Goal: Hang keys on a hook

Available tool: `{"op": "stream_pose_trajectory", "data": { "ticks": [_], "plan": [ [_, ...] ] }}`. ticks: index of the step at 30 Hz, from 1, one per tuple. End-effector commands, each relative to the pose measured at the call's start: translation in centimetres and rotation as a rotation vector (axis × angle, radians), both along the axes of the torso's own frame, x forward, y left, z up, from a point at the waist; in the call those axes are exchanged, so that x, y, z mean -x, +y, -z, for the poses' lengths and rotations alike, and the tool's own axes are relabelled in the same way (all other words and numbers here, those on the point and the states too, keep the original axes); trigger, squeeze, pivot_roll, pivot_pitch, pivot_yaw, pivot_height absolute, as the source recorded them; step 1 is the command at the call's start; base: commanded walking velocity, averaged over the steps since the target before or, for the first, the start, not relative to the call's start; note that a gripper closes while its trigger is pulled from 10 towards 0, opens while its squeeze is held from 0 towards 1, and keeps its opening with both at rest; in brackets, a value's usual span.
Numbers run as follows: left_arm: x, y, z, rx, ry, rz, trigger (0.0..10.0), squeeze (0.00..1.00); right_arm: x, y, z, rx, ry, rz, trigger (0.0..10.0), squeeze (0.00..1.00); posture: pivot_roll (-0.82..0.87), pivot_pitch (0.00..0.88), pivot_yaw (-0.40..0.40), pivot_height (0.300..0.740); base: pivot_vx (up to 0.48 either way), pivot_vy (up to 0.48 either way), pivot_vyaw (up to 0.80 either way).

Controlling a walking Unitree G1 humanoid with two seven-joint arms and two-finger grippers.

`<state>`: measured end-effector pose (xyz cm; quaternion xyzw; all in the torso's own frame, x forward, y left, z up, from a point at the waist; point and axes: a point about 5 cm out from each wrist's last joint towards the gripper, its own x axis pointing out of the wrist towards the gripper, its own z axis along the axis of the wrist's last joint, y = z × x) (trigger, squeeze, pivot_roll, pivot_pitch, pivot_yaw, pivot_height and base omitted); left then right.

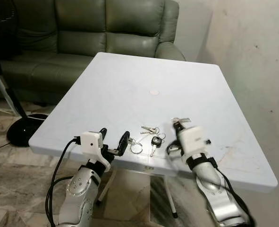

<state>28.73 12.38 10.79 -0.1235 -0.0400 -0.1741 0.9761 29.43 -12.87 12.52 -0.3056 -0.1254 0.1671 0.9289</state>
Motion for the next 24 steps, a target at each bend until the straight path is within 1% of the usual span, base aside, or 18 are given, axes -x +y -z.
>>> {"op": "stream_pose_trajectory", "data": {
  "ticks": [1,2,3,5,7,9,10,11,12,13,14,16,17,18,20,21,23,24],
  "plan": [
    [-0.3,-0.1,-0.1,0.003,-0.001,-0.002,10.0,0.0,-0.1,0.2,-0.2,0.134,-0.059,0.007,10.0,0.0,0.04,0.025,-0.06,0.74,0.0,0.0,0.0],
    [-0.4,-0.1,-0.2,0.003,-0.002,0.0,10.0,0.0,-0.1,0.2,0.0,0.193,-0.062,-0.011,10.0,0.0,0.04,0.026,-0.061,0.74,0.0,0.0,0.0],
    [-0.5,-0.1,-0.2,0.003,-0.003,0.001,10.0,0.0,-0.1,0.1,0.0,0.177,-0.053,-0.008,10.0,0.0,0.04,0.026,-0.061,0.74,0.0,0.0,0.0],
    [-0.6,-0.1,-0.3,0.006,-0.004,0.006,10.0,0.0,-0.4,-0.7,0.1,-0.082,0.058,0.067,10.0,0.0,0.04,0.026,-0.059,0.74,0.0,0.0,0.0],
    [-0.7,-0.2,-0.4,0.004,-0.009,0.014,10.0,0.0,-0.3,-0.7,0.0,0.126,-0.014,0.016,10.0,0.0,0.04,0.027,-0.06,0.74,0.0,0.0,0.0],
    [-0.8,-0.3,-0.5,0.004,-0.012,0.018,10.0,0.0,-0.2,-0.6,0.1,0.083,0.01,0.004,10.0,0.0,0.03,0.027,-0.057,0.74,0.0,0.0,0.0],
    [-0.9,-0.3,-0.5,0.001,-0.015,0.023,10.0,0.0,-0.1,-0.6,0.2,0.245,-0.052,-0.01,10.0,0.0,0.03,0.029,-0.055,0.74,0.0,0.0,0.0],
    [-1.0,-0.3,-0.6,0.0,-0.016,0.024,10.0,0.0,0.1,-0.3,0.4,0.356,-0.091,-0.051,10.0,0.0,0.03,0.029,-0.055,0.74,0.0,0.0,0.0],
    [-1.0,-0.4,-0.6,0.004,-0.016,0.025,10.0,0.0,-0.1,-0.6,0.6,0.465,-0.117,-0.038,10.0,0.0,0.03,0.029,-0.055,0.74,0.0,0.0,0.0],
    [-1.1,-0.4,-0.6,0.003,-0.017,0.029,10.0,0.0,-0.5,-1.6,0.9,0.585,-0.129,0.017,10.0,0.0,0.03,0.033,-0.056,0.74,0.0,0.0,0.0],
    [-1.1,-0.4,-0.6,0.003,-0.017,0.029,10.0,0.0,-0.5,-1.6,0.9,0.585,-0.129,0.017,10.0,0.0,0.03,0.033,-0.056,0.74,0.0,0.0,0.0],
    [-1.2,-0.5,-0.6,0.006,-0.017,0.031,10.0,0.0,-0.8,-2.9,1.5,0.707,-0.142,0.058,10.0,0.0,0.02,0.034,-0.053,0.74,0.0,0.0,0.0],
    [-1.2,-0.6,-0.7,0.011,-0.017,0.031,10.0,0.0,-0.8,-4.1,1.7,0.807,-0.175,0.088,10.0,0.0,0.02,0.036,-0.05,0.74,0.0,0.0,0.0],
    [-1.2,-0.6,-0.7,0.011,-0.017,0.031,10.0,0.0,-0.8,-4.1,1.7,0.807,-0.175,0.088,10.0,0.0,0.02,0.036,-0.05,0.74,0.0,0.0,0.0],
    [-1.3,-0.7,-0.7,0.017,-0.017,0.031,10.0,0.0,-1.2,-5.8,1.1,0.883,-0.231,0.15,10.0,0.0,0.01,0.037,-0.047,0.74,0.0,0.0,0.0],
    [-1.3,-0.7,-0.7,0.017,-0.017,0.031,10.0,0.0,-1.2,-5.8,1.1,0.883,-0.231,0.15,10.0,0.0,0.01,0.037,-0.047,0.74,0.0,0.0,0.0],
    [-1.4,-0.9,-0.6,0.021,-0.014,0.033,10.0,0.0,-2.2,-8.9,-0.8,1.013,-0.366,0.286,10.0,0.0,0.0,0.036,-0.043,0.74,0.0,0.0,0.0],
    [-1.4,-0.9,-0.6,0.021,-0.014,0.033,10.0,0.0,-2.2,-8.9,-0.8,1.013,-0.366,0.286,10.0,0.0,0.0,0.036,-0.043,0.74,0.0,0.0,0.0]
  ]
}}
